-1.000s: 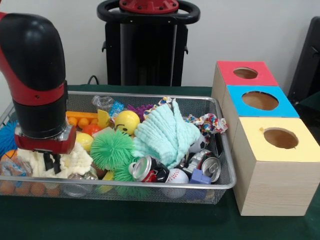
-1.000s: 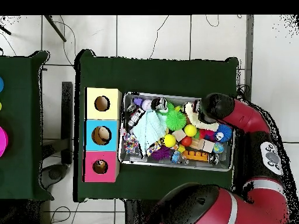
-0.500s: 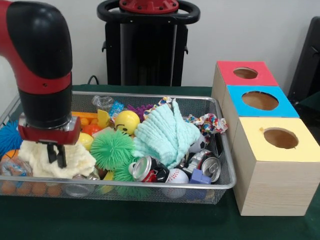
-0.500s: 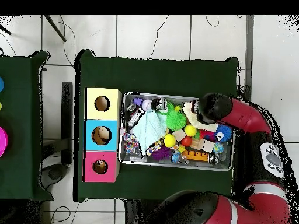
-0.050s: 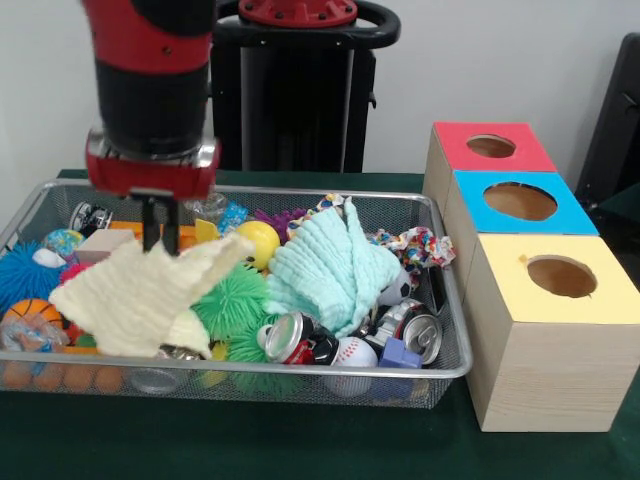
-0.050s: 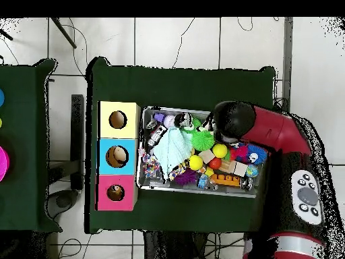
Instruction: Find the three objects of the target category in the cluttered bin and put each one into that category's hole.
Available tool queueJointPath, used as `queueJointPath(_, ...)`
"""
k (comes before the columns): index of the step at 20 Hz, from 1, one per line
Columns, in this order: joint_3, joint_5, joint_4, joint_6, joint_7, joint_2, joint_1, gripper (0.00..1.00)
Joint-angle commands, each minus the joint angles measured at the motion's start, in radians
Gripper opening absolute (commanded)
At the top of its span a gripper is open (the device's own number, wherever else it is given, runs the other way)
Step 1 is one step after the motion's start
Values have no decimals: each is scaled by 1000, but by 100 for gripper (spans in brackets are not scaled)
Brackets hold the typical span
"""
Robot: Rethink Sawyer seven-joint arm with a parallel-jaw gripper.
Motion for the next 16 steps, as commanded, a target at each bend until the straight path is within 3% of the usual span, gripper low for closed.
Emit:
queueJointPath(1,-30,19,136,134,183,-151,74,0)
queueJointPath(16,-78,68,299,-30,281,-175,146,0)
